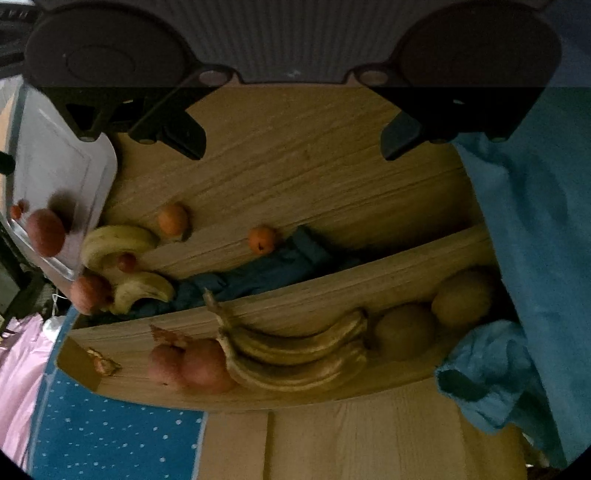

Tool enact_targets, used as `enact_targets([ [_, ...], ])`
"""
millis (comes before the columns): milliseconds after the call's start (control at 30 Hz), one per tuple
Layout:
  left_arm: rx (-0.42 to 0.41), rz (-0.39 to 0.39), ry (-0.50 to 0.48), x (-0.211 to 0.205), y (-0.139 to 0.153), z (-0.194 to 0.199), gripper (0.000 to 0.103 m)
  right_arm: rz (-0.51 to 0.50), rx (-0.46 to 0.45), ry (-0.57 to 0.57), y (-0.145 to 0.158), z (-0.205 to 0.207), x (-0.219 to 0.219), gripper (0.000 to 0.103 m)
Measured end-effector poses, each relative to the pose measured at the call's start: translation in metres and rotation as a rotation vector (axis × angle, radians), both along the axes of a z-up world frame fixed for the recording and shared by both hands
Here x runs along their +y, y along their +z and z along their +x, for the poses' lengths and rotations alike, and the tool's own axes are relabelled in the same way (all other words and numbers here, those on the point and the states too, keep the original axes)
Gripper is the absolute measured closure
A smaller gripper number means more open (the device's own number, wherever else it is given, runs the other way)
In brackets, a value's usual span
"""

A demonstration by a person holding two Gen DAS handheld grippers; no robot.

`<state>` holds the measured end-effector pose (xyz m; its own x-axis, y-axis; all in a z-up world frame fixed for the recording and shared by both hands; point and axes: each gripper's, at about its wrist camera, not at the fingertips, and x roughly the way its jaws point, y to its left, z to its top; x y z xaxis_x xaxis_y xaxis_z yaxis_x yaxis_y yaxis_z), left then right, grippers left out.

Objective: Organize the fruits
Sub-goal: 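Withdraw both tools from the tray back toward the desk fruit, then grasp a tangerine with the left tool while the right tool grasps another tangerine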

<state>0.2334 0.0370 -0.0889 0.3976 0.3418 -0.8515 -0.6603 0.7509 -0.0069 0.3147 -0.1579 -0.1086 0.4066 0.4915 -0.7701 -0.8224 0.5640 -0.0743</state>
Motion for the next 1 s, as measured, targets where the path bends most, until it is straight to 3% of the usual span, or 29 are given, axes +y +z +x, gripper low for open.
enact_targets([
  [667, 0.067, -0.027, 0.083, 0.037, -0.034, 0.085, 0.000, -0.022, 0.119, 0.242, -0.040, 0.057, 0.078, 0.002],
  [933, 0.050, -0.049, 0.085, 0.043, -0.043, 0.099, 0.001, -0.004, 0.183, 0.297, -0.052, 0.067, 0.092, 0.015],
  [1000, 0.050, -0.055, 0.075, 0.044, -0.046, 0.103, 0.007, -0.006, 0.189, 0.298, -0.055, 0.069, 0.096, 0.018],
])
